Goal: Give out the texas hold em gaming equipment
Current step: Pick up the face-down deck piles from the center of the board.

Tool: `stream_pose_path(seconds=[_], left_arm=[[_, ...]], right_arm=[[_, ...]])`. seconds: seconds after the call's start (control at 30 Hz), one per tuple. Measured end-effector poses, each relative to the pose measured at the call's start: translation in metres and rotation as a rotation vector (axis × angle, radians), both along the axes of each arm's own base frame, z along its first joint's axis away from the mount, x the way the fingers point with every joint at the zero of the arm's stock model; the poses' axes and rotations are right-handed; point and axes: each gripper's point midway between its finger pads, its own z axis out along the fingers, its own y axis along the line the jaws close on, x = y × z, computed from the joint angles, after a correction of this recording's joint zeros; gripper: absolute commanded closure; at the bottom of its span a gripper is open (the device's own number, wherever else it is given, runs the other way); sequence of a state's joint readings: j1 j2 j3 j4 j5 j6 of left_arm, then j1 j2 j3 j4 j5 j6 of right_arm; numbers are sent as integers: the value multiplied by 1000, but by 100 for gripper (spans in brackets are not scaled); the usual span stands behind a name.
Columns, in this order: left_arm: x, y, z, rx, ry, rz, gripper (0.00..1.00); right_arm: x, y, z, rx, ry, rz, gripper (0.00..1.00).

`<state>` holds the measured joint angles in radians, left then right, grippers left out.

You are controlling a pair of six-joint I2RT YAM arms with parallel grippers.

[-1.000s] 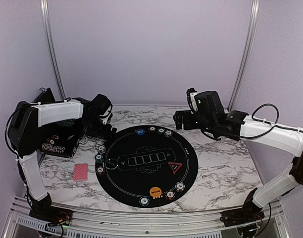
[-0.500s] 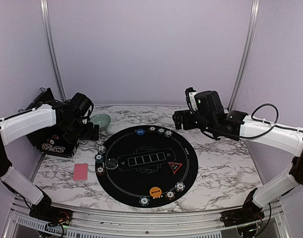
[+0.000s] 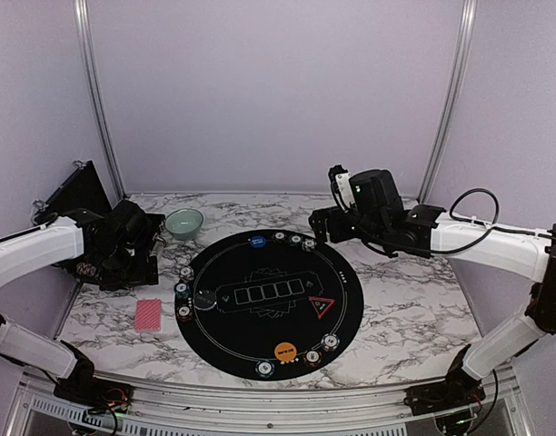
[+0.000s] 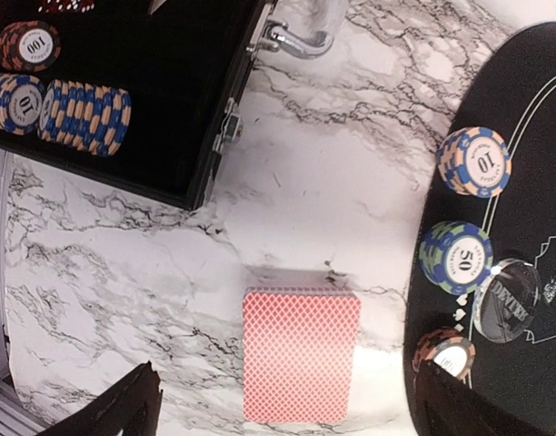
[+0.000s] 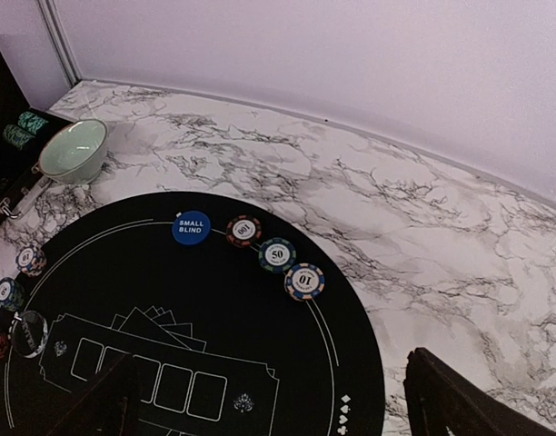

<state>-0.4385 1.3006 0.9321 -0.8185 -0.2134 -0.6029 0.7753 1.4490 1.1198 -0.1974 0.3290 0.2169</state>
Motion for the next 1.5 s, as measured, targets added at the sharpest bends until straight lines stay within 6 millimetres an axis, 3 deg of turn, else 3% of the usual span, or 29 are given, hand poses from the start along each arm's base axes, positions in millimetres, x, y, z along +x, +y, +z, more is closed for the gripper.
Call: stream_pose_path(seconds=[0.23, 1.13, 1.33, 1.5], left_arm=[[-13, 7, -18, -2, 55, 25, 1], [-25, -9, -86, -23, 279, -95, 2], [-26, -13, -90, -44, 298, -102, 8], [-27, -14, -91, -51, 300, -93, 20]], right_arm=[[-1, 5, -3, -10, 4, 31, 2], [0, 7, -3, -11, 2, 42, 2], [0, 8, -2, -10, -5, 44, 2], [0, 8, -1, -7, -10, 46, 1]])
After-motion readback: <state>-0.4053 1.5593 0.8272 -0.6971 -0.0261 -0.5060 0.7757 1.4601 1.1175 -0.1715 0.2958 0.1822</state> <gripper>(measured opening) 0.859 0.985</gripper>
